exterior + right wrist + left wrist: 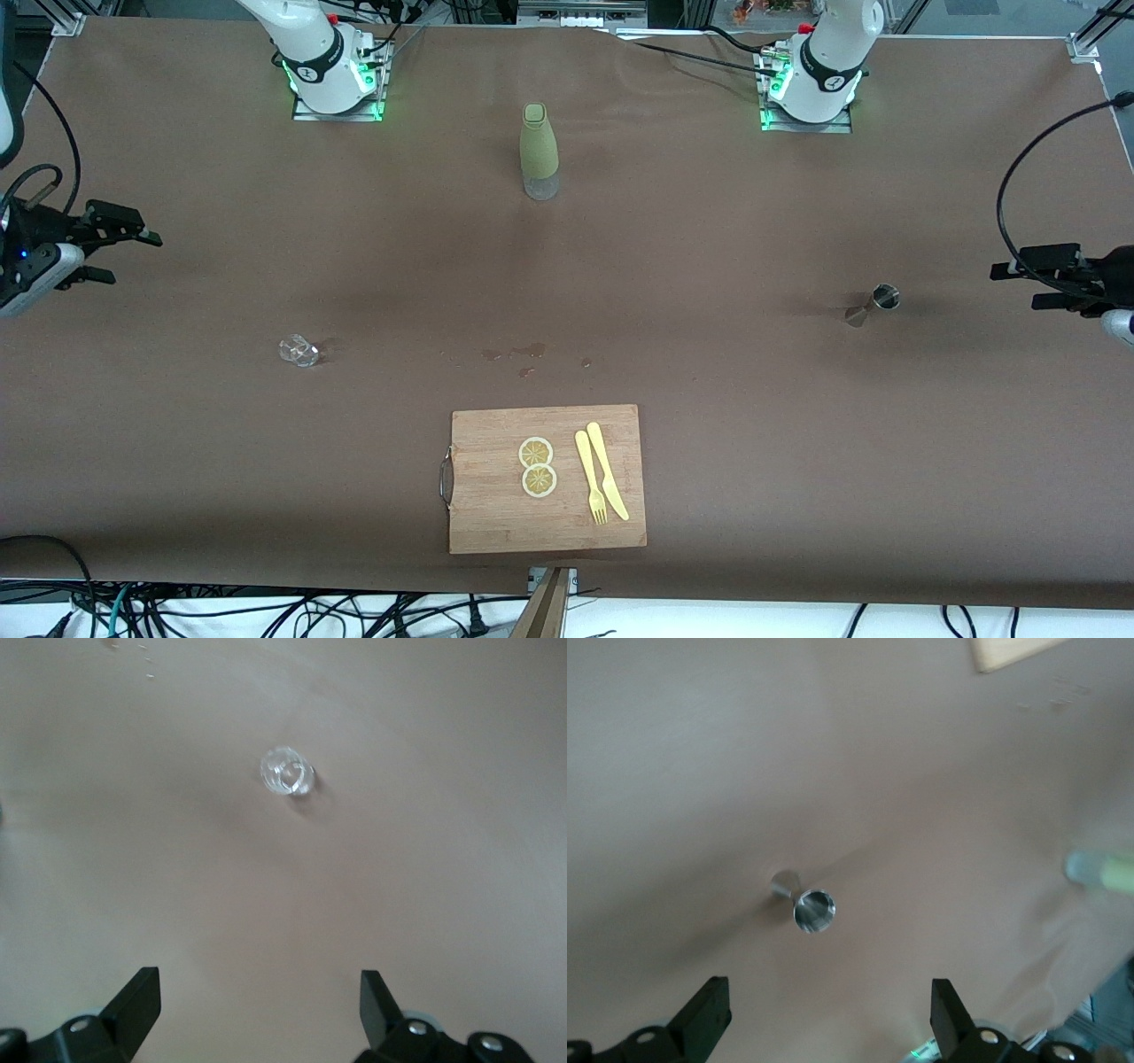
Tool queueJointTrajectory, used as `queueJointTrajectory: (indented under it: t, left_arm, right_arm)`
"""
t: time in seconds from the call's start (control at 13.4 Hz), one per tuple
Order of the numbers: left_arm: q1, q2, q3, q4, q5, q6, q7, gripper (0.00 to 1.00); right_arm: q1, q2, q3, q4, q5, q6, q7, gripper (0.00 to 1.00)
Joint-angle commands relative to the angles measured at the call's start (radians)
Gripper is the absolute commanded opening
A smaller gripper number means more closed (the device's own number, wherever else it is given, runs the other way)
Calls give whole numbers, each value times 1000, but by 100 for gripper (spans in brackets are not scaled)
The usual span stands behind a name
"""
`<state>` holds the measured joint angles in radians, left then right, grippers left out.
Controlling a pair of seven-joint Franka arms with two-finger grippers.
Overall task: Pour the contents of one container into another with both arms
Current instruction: 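Grasp the glass cup with the right gripper while the left gripper grasps the jigger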
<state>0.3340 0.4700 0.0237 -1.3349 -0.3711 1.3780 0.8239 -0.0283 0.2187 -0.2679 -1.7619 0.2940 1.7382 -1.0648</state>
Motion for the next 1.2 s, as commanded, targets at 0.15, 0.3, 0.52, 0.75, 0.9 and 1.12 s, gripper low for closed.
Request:
queueJointTrajectory:
  t: [0.15,0.3,0.52,0.75,0.9,1.12]
  left_arm:
    - [124,188,-11,17,-222,-72,549,100]
    - [163,264,-13,2,-291,-77,781,100]
    - [201,346,-11,-27,-362,-76,1019,100]
    - [238,418,-11,-53,-443,-77,1284,100]
    - [255,440,-8,-84,-488,-71,1462,100]
    - [258,507,-7,-107,-551,-63,1621,100]
  right_arm:
    - [-85,197,-4,30,282,43,-473,100]
    - [-97,286,-4,38,426,60,-697,100]
    - [-96,399,1,76,587,66,-959,100]
    - [-87,484,7,76,727,52,-1206,100]
    - [-94,520,27,78,758,-3,-1279,100]
    - [-97,582,27,78,882,-28,-1426,100]
